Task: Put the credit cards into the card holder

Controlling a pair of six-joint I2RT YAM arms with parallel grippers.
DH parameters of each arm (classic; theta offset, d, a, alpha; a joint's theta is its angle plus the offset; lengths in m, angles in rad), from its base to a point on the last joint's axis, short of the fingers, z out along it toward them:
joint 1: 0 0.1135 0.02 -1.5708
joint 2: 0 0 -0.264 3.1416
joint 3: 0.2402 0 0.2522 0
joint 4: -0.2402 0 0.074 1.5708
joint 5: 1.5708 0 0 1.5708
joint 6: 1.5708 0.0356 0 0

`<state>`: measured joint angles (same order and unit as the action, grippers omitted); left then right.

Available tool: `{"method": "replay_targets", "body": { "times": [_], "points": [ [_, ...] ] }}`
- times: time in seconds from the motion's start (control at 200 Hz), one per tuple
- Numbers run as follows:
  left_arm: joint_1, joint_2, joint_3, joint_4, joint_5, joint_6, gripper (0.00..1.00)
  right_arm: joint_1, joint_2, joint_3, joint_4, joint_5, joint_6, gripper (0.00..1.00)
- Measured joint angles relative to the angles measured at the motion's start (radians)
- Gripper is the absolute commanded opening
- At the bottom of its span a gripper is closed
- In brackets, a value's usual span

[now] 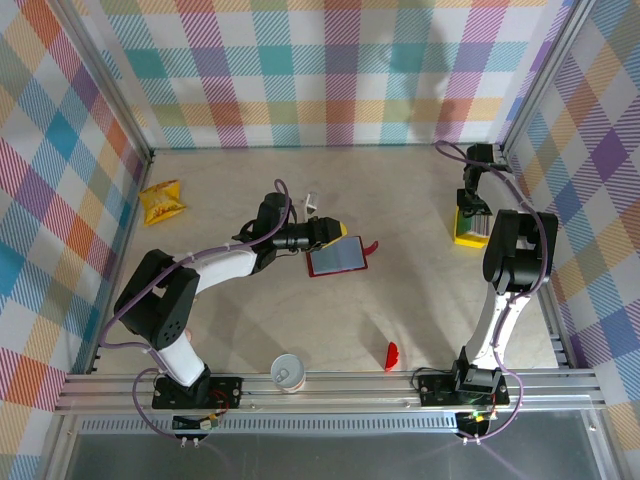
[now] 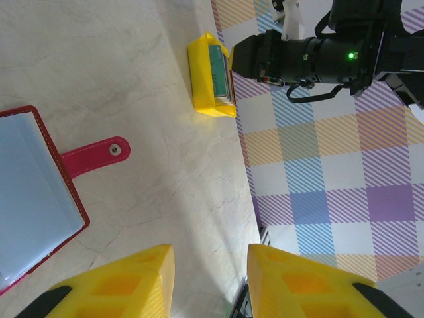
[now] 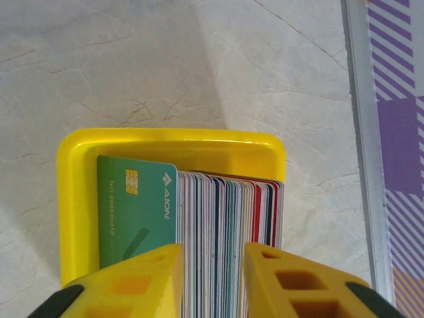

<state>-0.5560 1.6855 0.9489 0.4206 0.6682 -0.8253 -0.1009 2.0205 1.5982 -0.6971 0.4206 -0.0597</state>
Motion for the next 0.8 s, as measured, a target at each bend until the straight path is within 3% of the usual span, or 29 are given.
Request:
{"method": "replay_targets", "body": {
  "times": [0.2, 0.525, 0.705, 0.8],
  "points": [
    [0.0, 0.0, 0.0, 0.0, -0.005, 0.0, 0.34, -0.002, -0.031, -0.038, -0.001, -0.021, 0.005, 0.55],
    [0.0, -0.003, 0.0, -0.005, -0.006, 0.001, 0.34, -0.002, -0.026, -0.068, -0.003, 0.019, 0.006, 0.65],
    [0.0, -0.027, 0.0, -0.011, -0.007, 0.004, 0.34, -0.002, 0.001, -0.059, 0.0, 0.043, -0.007, 0.66],
    [0.0, -0.032, 0.0, -0.011, -0.006, 0.004, 0.34, -0.003, 0.005, -0.055, 0.002, 0.051, -0.008, 0.57]
  ]
}}
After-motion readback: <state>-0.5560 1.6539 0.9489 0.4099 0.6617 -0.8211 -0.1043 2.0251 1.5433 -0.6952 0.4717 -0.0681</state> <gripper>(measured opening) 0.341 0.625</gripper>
